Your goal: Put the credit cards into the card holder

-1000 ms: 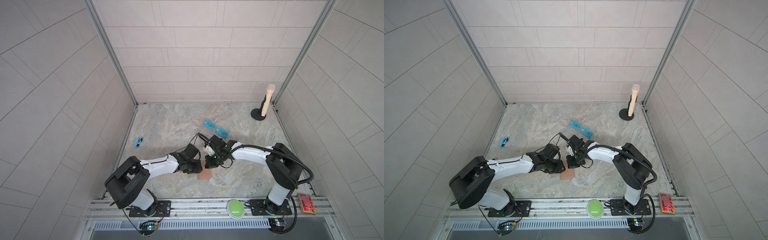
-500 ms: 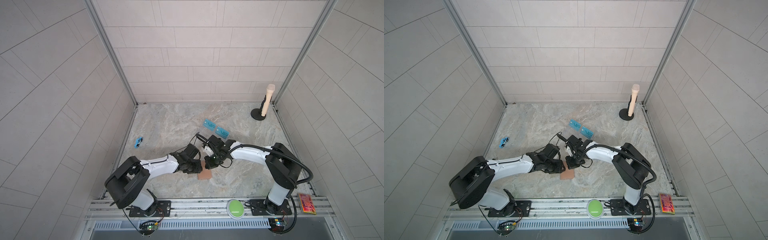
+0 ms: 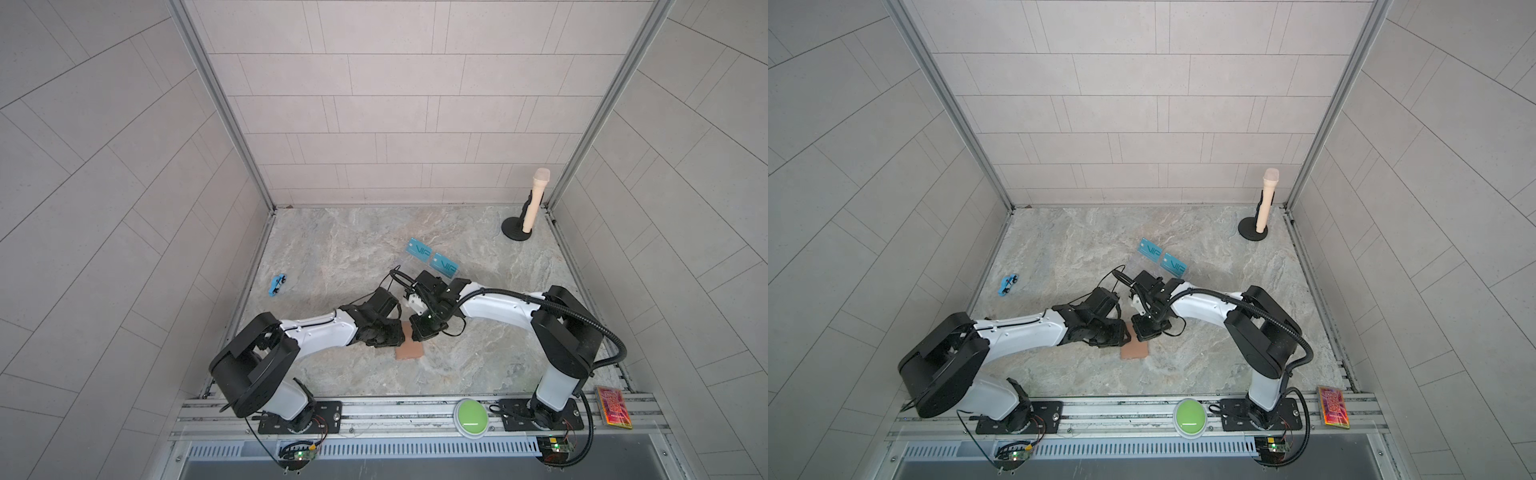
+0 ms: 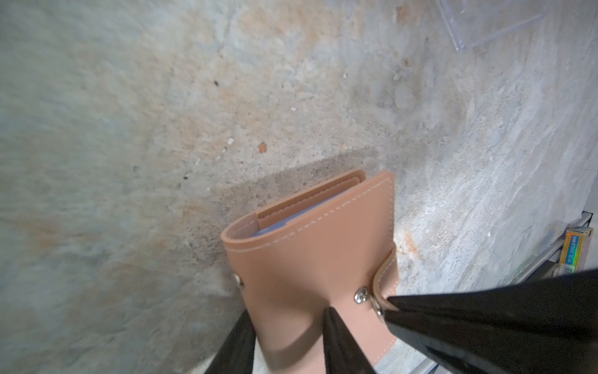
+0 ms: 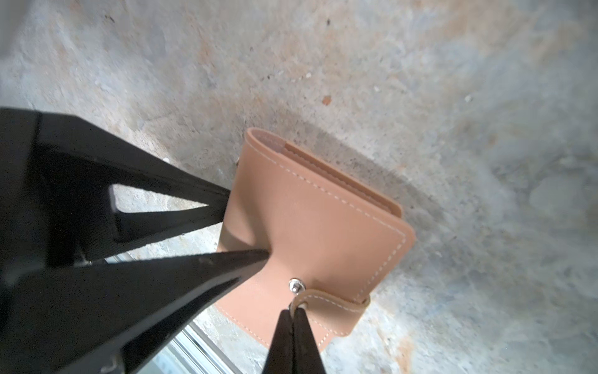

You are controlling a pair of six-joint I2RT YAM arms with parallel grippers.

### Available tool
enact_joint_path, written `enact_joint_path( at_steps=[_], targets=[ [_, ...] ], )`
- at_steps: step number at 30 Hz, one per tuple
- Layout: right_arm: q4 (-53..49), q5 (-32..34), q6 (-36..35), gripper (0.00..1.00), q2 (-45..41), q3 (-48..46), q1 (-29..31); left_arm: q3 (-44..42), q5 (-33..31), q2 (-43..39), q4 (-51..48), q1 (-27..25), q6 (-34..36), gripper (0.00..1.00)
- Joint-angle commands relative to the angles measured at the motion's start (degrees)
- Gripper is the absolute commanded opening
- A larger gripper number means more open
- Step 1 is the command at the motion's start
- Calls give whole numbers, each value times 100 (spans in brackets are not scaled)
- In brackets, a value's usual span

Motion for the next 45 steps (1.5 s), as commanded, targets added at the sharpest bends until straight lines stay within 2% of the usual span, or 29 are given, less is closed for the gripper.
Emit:
enact_joint_path(
  at_steps=[1, 5, 13, 20, 40, 45],
  targets=[
    [-425, -92, -215, 0, 3, 174, 54, -212, -108, 113, -349, -55, 24, 38],
    [-366, -86, -167, 0, 73, 198, 54, -221, -92, 110, -335, -53, 23, 38],
    [-8, 345, 159, 0, -18, 55, 50, -274, -103, 89, -311, -53, -8, 38],
    [367, 271, 363, 0, 144, -14, 54, -276, -103, 71, -290, -51, -10, 38],
    [-212, 127, -41, 0, 544, 404, 164, -282, -115, 64, -286, -55, -18, 38],
    [-238, 98, -102, 0, 403, 318, 180, -313, -128, 28, -303, -48, -29, 38]
  ],
)
